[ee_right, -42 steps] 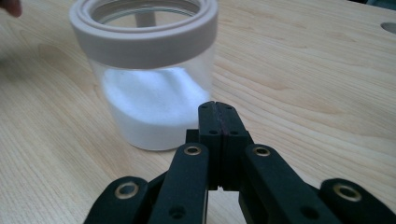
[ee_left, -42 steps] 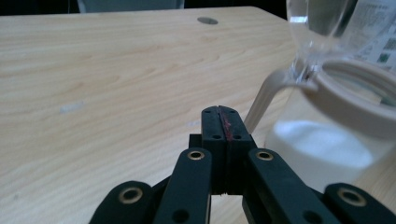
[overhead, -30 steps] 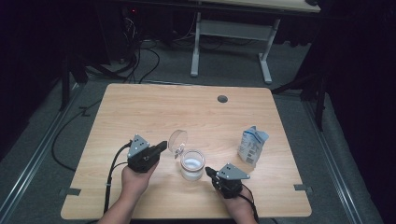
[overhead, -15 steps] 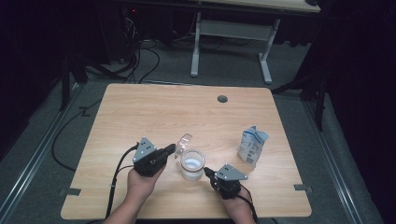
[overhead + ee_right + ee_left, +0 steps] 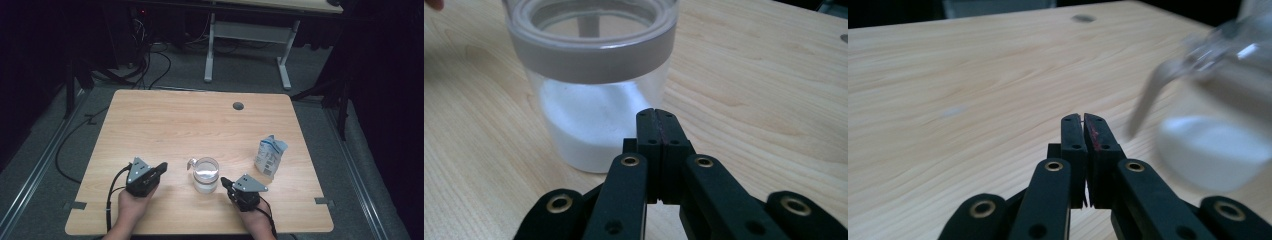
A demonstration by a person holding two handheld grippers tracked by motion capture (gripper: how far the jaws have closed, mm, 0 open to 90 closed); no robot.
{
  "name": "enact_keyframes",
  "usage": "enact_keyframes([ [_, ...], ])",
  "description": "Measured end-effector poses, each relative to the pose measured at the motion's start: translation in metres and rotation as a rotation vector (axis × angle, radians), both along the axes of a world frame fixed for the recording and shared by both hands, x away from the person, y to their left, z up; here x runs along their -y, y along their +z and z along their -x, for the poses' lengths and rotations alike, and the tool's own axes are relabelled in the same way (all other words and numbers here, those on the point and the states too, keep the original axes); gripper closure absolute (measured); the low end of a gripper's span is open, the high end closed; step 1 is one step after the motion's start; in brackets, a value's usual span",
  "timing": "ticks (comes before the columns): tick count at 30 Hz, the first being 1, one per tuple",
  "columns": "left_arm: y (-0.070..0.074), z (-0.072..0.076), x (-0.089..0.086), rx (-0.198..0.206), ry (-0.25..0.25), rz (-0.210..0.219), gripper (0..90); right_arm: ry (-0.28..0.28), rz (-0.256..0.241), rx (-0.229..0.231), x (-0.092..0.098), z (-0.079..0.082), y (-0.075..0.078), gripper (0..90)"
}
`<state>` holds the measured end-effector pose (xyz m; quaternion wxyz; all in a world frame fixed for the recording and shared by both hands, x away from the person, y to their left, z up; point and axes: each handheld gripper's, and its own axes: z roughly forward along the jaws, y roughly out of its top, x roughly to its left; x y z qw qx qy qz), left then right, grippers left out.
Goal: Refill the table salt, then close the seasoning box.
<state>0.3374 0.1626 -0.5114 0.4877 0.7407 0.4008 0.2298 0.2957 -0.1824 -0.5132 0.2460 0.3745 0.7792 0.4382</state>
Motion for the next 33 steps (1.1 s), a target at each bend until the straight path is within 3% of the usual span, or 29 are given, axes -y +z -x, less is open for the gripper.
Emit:
enact_keyframes([
  [2, -0.010, 0.003, -0.016, 0.004, 0.047, -0.030, 85.2, -0.008, 0.006, 0.009, 0.001, -0.002, 0.003, 90.0],
  [6, -0.017, 0.005, -0.036, -0.022, 0.096, -0.005, 81.7, -0.020, 0.012, 0.027, -0.001, -0.008, 0.009, 90.0],
  [10, -0.014, 0.005, -0.039, -0.018, 0.092, 0.023, 79.1, -0.033, 0.012, 0.030, -0.002, -0.016, 0.012, 90.0],
  [19, -0.017, 0.004, -0.043, -0.025, 0.092, 0.023, 76.6, -0.014, 0.014, 0.044, -0.006, -0.019, 0.013, 90.0],
  [27, -0.017, 0.002, -0.053, -0.022, 0.127, 0.044, 76.6, 0.020, 0.015, 0.060, -0.011, -0.003, 0.014, 90.0],
  [33, -0.017, 0.002, -0.052, -0.029, 0.123, 0.056, 76.7, 0.102, 0.006, 0.062, -0.027, 0.013, 0.014, 90.0],
])
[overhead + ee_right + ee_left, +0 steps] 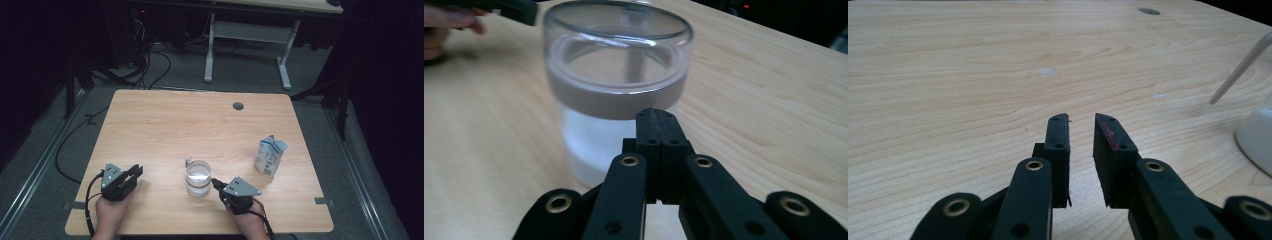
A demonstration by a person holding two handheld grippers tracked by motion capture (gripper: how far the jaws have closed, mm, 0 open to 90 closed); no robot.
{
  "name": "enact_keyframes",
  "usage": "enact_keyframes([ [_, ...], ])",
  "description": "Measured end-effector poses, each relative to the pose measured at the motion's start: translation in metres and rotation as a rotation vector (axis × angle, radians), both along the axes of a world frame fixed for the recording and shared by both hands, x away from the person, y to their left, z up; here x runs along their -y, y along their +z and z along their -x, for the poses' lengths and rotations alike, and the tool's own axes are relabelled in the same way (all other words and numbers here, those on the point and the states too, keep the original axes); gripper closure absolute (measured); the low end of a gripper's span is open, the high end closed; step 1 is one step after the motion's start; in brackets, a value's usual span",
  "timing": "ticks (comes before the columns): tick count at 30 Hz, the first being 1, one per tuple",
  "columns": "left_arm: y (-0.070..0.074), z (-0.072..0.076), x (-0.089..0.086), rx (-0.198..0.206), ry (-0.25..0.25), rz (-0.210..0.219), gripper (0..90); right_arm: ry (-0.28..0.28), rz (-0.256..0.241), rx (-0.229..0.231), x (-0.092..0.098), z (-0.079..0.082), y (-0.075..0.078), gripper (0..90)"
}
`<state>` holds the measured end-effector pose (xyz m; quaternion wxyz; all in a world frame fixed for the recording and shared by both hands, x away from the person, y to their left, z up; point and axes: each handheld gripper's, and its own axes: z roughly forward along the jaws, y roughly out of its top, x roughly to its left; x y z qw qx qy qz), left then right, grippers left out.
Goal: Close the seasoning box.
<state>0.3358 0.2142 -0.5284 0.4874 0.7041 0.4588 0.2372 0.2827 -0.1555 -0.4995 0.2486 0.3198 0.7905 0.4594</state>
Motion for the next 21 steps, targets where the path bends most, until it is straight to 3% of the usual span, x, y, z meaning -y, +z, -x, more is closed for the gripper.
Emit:
enact_keyframes([
  [3, 0.001, 0.001, -0.001, 0.003, 0.002, 0.004, 76.7, 0.000, -0.007, 0.012, -0.003, 0.002, 0.002, 90.0],
  [7, 0.000, 0.001, -0.003, -0.002, 0.004, 0.005, 76.9, -0.062, -0.016, -0.007, 0.004, -0.013, 0.002, 90.0],
  [11, 0.000, 0.000, -0.004, -0.004, 0.003, 0.007, 77.1, -0.057, -0.010, -0.020, 0.001, -0.024, -0.003, 90.0],
  [21, 0.000, 0.001, -0.002, -0.005, 0.000, 0.008, 77.2, -0.013, 0.009, 0.000, -0.009, -0.008, -0.002, 90.0],
])
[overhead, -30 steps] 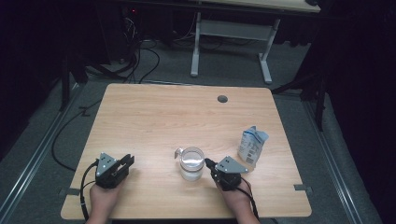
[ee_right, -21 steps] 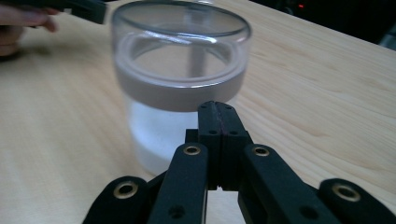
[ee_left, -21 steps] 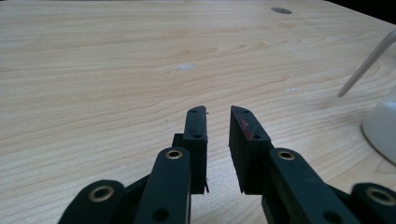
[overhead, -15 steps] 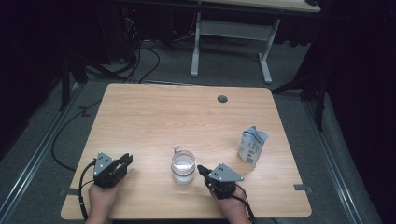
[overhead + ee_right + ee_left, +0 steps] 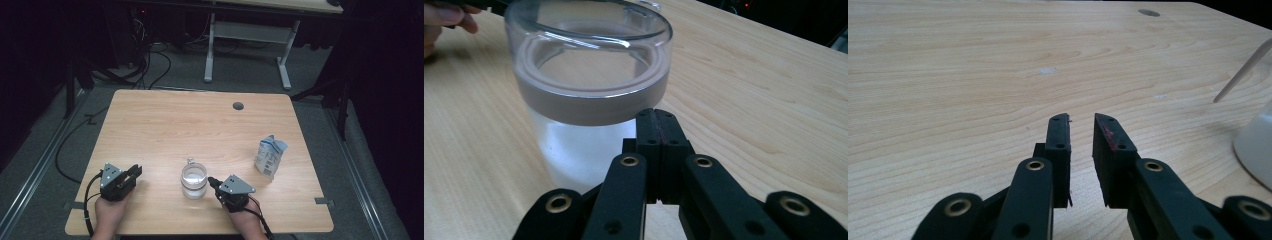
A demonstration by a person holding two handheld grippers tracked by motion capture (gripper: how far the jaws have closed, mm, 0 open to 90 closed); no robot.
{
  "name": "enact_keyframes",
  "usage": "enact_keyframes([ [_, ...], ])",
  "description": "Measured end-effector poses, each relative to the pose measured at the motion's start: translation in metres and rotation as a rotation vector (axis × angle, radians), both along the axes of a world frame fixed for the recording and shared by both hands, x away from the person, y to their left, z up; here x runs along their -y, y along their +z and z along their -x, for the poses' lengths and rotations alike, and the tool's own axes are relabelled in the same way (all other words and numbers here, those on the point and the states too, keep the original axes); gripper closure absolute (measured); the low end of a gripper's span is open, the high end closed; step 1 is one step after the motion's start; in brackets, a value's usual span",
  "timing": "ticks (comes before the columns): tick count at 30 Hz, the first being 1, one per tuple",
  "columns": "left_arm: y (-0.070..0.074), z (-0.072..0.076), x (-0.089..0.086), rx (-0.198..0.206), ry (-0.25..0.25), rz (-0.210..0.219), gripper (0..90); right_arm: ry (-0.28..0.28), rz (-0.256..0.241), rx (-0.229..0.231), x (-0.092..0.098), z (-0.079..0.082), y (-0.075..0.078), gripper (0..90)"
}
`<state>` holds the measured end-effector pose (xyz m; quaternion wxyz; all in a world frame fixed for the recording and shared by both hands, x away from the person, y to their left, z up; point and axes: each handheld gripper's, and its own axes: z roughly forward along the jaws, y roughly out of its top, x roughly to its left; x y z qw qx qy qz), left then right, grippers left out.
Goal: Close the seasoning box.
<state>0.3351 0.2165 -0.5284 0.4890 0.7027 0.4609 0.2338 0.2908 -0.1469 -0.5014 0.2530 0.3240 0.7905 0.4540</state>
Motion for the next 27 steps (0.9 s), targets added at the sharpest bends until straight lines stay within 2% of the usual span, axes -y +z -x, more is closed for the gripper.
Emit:
enact_keyframes([
  [12, 0.000, 0.000, -0.001, 0.000, -0.005, 0.003, 77.3, 0.034, 0.003, 0.005, -0.007, 0.009, 0.001, 90.0],
  [15, 0.000, 0.001, 0.000, 0.001, -0.009, 0.003, 77.3, 0.014, -0.003, 0.015, -0.003, 0.008, 0.003, 85.2],
  [19, 0.000, 0.000, 0.001, -0.002, -0.016, 0.005, 77.1, -0.050, -0.021, 0.008, 0.014, 0.000, 0.001, 76.4],
  [21, 0.000, 0.000, 0.002, -0.005, -0.019, 0.007, 76.2, -0.096, -0.030, 0.001, 0.027, -0.005, -0.002, 67.2],
  [25, 0.000, -0.002, 0.004, -0.007, -0.024, 0.015, 73.5, -0.186, -0.036, -0.001, 0.061, -0.008, -0.008, 57.0],
  [27, 0.002, -0.001, 0.007, -0.010, -0.038, 0.015, 71.4, -0.233, -0.028, 0.001, 0.081, -0.005, -0.011, 55.2],
])
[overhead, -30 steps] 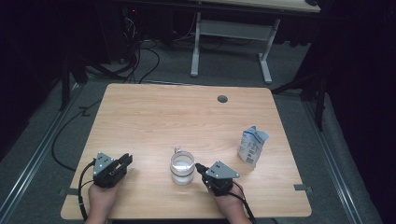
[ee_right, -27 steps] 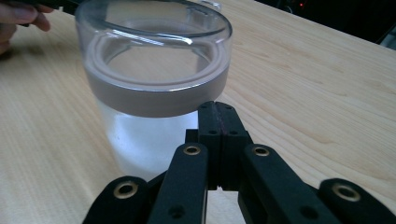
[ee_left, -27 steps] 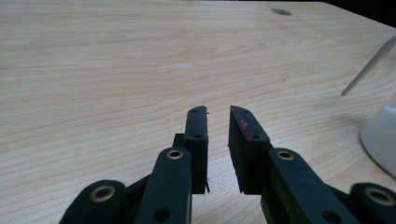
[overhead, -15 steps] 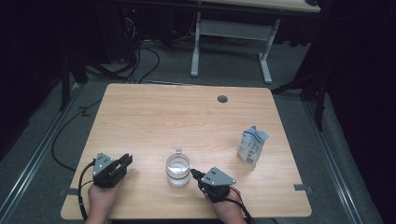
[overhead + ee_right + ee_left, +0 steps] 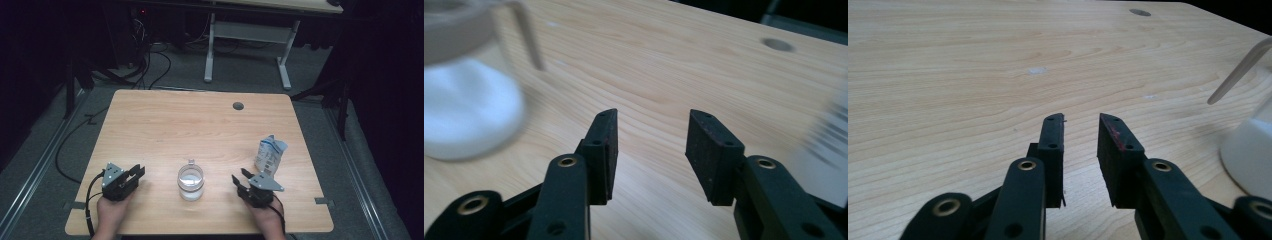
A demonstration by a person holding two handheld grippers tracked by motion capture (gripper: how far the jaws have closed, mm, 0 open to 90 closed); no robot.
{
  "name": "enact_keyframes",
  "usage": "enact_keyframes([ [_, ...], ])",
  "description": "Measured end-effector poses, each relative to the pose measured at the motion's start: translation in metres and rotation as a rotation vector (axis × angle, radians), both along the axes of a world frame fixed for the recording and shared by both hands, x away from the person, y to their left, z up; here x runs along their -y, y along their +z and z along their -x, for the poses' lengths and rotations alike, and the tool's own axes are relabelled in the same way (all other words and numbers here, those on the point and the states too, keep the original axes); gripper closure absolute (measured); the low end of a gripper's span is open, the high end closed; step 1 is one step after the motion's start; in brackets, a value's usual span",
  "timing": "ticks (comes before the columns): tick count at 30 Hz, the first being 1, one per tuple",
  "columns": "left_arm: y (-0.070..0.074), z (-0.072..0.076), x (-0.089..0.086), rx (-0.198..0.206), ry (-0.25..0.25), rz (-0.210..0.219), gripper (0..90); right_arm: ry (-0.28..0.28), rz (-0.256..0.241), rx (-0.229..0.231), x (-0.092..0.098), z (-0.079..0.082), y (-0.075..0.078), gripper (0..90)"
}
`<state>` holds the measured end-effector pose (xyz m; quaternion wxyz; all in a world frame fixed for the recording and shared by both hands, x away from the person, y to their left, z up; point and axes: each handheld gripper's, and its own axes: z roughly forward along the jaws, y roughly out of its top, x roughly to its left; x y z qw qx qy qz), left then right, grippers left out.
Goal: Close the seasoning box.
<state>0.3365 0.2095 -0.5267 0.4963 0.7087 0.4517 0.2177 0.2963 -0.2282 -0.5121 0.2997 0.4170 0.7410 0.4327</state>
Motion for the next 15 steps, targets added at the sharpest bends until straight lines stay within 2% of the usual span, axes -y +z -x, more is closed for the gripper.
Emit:
enact_keyframes([
  [4, 0.004, 0.005, 0.010, 0.026, -0.032, -0.020, 62.5, -0.117, -0.029, -0.006, 0.041, 0.011, -0.001, 53.4],
  [8, 0.004, 0.006, 0.017, 0.023, -0.043, -0.029, 61.1, -0.125, -0.038, -0.005, 0.045, 0.013, -0.001, 53.3],
  [15, 0.004, 0.006, 0.017, 0.022, -0.041, -0.030, 61.1, -0.106, -0.026, -0.005, 0.038, 0.013, -0.002, 53.4],
])
